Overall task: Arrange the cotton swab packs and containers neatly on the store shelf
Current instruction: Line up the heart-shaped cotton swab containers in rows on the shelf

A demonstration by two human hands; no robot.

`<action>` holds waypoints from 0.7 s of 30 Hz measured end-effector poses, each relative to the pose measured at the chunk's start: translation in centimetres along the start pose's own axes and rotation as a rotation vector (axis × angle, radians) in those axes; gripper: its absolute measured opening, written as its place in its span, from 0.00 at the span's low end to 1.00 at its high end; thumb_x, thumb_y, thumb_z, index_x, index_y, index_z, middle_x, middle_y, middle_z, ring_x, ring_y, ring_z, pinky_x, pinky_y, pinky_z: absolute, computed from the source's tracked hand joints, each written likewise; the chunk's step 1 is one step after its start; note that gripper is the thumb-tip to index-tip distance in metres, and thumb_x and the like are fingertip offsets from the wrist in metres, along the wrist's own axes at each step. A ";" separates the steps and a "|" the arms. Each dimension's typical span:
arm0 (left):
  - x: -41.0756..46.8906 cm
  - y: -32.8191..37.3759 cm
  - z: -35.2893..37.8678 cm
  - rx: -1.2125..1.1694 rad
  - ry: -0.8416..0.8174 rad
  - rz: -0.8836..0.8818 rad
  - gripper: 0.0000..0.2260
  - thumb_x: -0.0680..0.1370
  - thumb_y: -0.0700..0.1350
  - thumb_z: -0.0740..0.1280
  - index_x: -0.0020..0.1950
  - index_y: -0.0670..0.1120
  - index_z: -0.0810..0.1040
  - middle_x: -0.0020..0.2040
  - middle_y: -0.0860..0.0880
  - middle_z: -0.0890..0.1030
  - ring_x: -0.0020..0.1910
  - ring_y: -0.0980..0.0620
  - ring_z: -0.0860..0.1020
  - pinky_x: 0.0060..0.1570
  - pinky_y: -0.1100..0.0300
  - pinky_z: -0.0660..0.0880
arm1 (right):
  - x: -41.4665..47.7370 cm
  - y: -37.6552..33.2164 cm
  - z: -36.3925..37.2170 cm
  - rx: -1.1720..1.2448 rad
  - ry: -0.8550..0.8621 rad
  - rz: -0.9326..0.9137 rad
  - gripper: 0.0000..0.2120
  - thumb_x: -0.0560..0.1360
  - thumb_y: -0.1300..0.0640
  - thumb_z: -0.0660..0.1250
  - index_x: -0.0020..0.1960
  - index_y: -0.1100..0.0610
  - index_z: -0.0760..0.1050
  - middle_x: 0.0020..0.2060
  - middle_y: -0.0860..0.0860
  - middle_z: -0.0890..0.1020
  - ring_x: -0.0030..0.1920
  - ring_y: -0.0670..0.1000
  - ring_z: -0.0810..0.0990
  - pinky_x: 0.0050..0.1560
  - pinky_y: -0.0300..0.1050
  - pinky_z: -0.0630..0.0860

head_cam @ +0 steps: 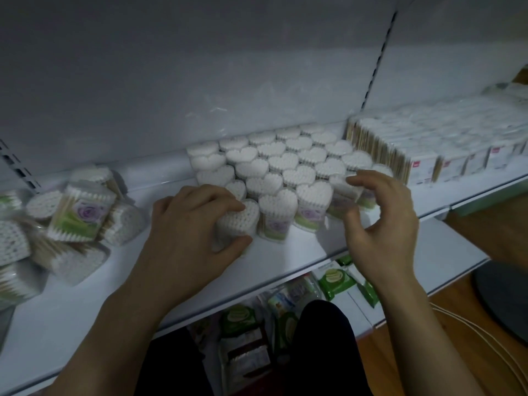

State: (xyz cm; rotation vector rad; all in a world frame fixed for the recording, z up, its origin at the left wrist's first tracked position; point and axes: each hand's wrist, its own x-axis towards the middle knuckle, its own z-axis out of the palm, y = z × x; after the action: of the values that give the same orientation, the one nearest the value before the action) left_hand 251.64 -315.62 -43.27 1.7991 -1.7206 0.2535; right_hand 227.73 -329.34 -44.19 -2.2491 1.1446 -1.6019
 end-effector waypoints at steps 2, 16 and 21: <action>0.0 0.1 -0.4 -0.014 0.013 0.004 0.20 0.73 0.64 0.66 0.60 0.56 0.81 0.59 0.60 0.76 0.59 0.54 0.75 0.57 0.49 0.67 | 0.3 0.0 -0.5 -0.001 0.021 0.005 0.15 0.72 0.63 0.66 0.58 0.56 0.80 0.56 0.48 0.80 0.60 0.45 0.74 0.63 0.38 0.67; -4.2 -6.6 -8.9 0.135 0.205 -0.213 0.12 0.77 0.47 0.65 0.59 0.49 0.82 0.58 0.51 0.79 0.54 0.45 0.79 0.52 0.49 0.77 | 4.9 -14.2 7.4 -0.014 -0.841 -0.577 0.20 0.79 0.40 0.63 0.67 0.45 0.72 0.59 0.42 0.78 0.65 0.48 0.70 0.62 0.53 0.64; -4.2 -8.4 -11.0 0.373 -0.008 -0.438 0.22 0.79 0.56 0.68 0.73 0.57 0.72 0.70 0.51 0.72 0.66 0.41 0.71 0.59 0.41 0.72 | 5.6 -16.5 10.3 -0.197 -1.072 -0.790 0.24 0.73 0.37 0.69 0.64 0.42 0.66 0.57 0.41 0.76 0.59 0.48 0.71 0.59 0.52 0.65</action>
State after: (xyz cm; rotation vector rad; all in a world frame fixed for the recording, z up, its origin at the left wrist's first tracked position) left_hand 262.20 -306.44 -39.45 2.3941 -1.2966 0.3976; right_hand 245.53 -324.55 -35.68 -3.1670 0.1102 -0.1213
